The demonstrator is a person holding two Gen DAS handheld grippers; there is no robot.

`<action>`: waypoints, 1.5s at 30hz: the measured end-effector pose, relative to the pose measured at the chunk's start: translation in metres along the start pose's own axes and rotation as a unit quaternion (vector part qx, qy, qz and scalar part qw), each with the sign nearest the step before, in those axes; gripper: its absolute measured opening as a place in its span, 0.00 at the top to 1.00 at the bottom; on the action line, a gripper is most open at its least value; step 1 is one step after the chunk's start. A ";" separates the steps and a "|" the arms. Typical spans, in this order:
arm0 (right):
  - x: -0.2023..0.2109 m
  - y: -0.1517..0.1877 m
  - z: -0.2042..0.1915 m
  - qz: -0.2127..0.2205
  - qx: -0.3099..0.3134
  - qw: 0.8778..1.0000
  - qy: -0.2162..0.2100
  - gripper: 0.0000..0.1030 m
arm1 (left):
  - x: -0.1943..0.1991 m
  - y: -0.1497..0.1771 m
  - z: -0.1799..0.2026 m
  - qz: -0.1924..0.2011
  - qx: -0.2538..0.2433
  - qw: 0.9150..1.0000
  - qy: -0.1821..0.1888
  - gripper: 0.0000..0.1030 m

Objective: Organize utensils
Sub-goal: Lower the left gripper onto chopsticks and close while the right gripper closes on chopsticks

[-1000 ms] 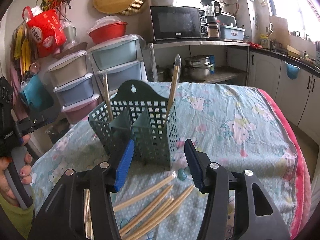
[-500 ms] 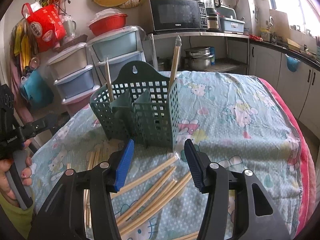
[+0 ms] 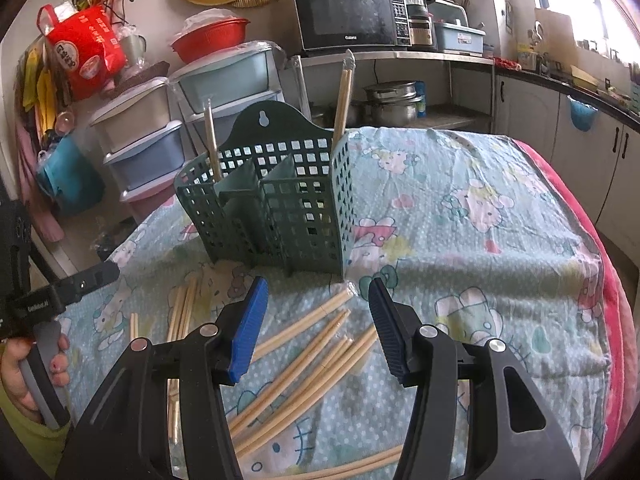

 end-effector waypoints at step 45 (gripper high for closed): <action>-0.079 0.016 0.060 -0.109 -0.093 0.989 0.029 0.60 | -0.042 0.029 -0.038 -0.066 0.065 0.996 0.005 0.67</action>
Point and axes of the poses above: each gripper's, at about its wrist camera, not at the fingertips, and x roughly against the way its jaws point, z to its right, y to its underside, the point moved 3 cm from there along -x, roughly the way its jaws point, and after that the axes turned 1 degree about -y, right-handed, at the moved point
